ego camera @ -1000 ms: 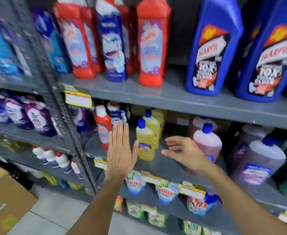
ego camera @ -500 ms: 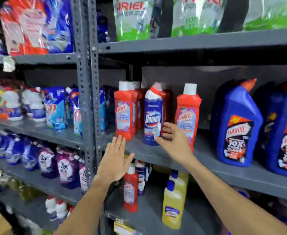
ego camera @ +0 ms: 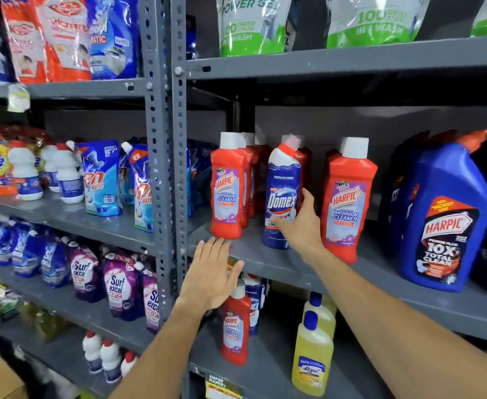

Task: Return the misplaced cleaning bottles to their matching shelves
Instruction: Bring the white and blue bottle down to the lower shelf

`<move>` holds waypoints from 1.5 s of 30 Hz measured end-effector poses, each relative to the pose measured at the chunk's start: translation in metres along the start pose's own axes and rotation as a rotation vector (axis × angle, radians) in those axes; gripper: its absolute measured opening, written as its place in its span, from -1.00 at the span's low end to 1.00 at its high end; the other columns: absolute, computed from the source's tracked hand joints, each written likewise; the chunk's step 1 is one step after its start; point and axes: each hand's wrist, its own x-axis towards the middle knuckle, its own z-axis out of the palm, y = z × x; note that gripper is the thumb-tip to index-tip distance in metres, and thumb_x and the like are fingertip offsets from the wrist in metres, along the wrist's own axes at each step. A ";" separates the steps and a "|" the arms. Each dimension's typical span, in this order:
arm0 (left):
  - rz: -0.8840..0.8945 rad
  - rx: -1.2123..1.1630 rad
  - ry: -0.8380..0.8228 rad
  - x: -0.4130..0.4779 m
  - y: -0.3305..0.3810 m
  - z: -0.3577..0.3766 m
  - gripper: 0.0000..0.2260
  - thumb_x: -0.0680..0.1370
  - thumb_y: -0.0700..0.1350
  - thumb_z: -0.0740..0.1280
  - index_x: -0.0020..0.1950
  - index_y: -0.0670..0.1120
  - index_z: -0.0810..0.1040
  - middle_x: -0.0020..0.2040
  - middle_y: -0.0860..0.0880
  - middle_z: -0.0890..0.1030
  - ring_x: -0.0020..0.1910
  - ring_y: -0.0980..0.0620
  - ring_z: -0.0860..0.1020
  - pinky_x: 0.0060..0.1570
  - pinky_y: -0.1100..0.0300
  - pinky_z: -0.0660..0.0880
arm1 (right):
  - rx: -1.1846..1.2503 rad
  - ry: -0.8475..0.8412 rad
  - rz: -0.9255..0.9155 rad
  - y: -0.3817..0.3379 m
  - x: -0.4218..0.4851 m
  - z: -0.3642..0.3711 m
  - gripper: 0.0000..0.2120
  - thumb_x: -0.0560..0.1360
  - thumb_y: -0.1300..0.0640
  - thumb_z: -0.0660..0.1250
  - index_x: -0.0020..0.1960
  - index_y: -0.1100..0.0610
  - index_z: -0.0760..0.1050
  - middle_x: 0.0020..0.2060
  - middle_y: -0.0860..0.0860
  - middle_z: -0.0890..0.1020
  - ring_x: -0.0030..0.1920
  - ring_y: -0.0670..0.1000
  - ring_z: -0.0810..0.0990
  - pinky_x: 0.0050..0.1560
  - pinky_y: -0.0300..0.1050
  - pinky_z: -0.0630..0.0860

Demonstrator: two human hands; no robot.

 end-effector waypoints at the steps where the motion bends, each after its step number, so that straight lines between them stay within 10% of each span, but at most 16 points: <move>1: 0.001 -0.005 -0.002 0.000 0.000 0.000 -0.33 0.59 0.25 -0.12 0.51 -0.17 0.27 0.49 -0.13 0.35 0.51 -0.10 0.21 0.54 -0.06 -0.02 | -0.011 -0.007 0.009 0.003 0.000 0.001 -0.19 0.42 0.15 0.56 0.53 0.08 0.18 0.34 0.04 0.54 0.19 -0.02 0.55 0.14 -0.10 0.50; 11: -0.003 -0.031 -0.017 0.000 -0.001 -0.002 -0.30 0.56 0.28 -0.15 0.53 -0.14 0.22 0.52 -0.11 0.29 0.55 -0.09 0.11 0.55 -0.04 -0.09 | -0.016 0.019 -0.082 0.004 -0.009 -0.009 -0.24 0.33 0.16 0.62 0.41 0.06 0.32 0.27 0.04 0.60 0.24 0.05 0.60 0.24 0.09 0.59; 17: -0.022 -0.049 -0.060 -0.001 0.003 -0.009 -0.29 0.58 0.28 -0.14 0.57 -0.15 0.10 0.60 -0.13 0.12 0.59 -0.07 -0.07 0.54 -0.01 -0.18 | 0.095 -0.001 -0.163 -0.022 -0.040 -0.027 -0.34 0.31 0.21 0.63 0.30 0.14 0.38 0.16 -0.03 0.63 -0.02 -0.27 0.59 -0.23 -0.48 0.54; 25: -0.075 -0.060 0.033 -0.068 0.002 0.017 -0.28 0.62 0.27 -0.03 0.60 -0.16 -0.16 0.61 -0.12 -0.18 0.58 -0.07 -0.24 0.53 -0.04 -0.18 | 0.092 -0.163 -0.159 -0.005 -0.117 -0.030 -0.32 0.26 0.06 0.66 0.28 0.00 0.42 0.15 -0.14 0.68 0.10 -0.15 0.69 0.11 -0.04 0.66; 30: -0.147 -0.119 -0.124 -0.123 -0.010 0.060 -0.26 0.60 0.29 -0.05 0.60 -0.15 -0.17 0.60 -0.09 -0.19 0.58 -0.04 -0.23 0.53 0.00 -0.18 | 0.045 -0.261 -0.059 0.050 -0.164 -0.014 -0.38 0.28 0.12 0.66 0.23 -0.01 0.43 0.04 -0.28 0.66 0.00 -0.31 0.67 0.01 -0.32 0.61; 35: -0.157 -0.113 -0.358 -0.158 -0.024 0.110 -0.30 0.63 0.23 -0.01 0.58 -0.17 -0.18 0.60 -0.12 -0.19 0.58 -0.08 -0.22 0.55 -0.08 -0.08 | -0.051 -0.266 0.071 0.116 -0.182 0.015 -0.31 0.23 0.09 0.67 0.15 -0.28 0.35 0.03 -0.34 0.63 0.09 -0.16 0.66 0.18 0.03 0.61; 45: -0.205 -0.114 -0.686 -0.161 -0.039 0.189 -0.29 0.63 0.24 -0.01 0.59 -0.19 -0.14 0.62 -0.15 -0.15 0.58 -0.09 -0.20 0.53 -0.02 -0.18 | -0.171 -0.137 0.367 0.219 -0.174 0.076 -0.33 0.30 0.30 0.61 0.28 0.13 0.33 0.14 0.07 0.65 0.07 0.06 0.61 0.04 -0.08 0.50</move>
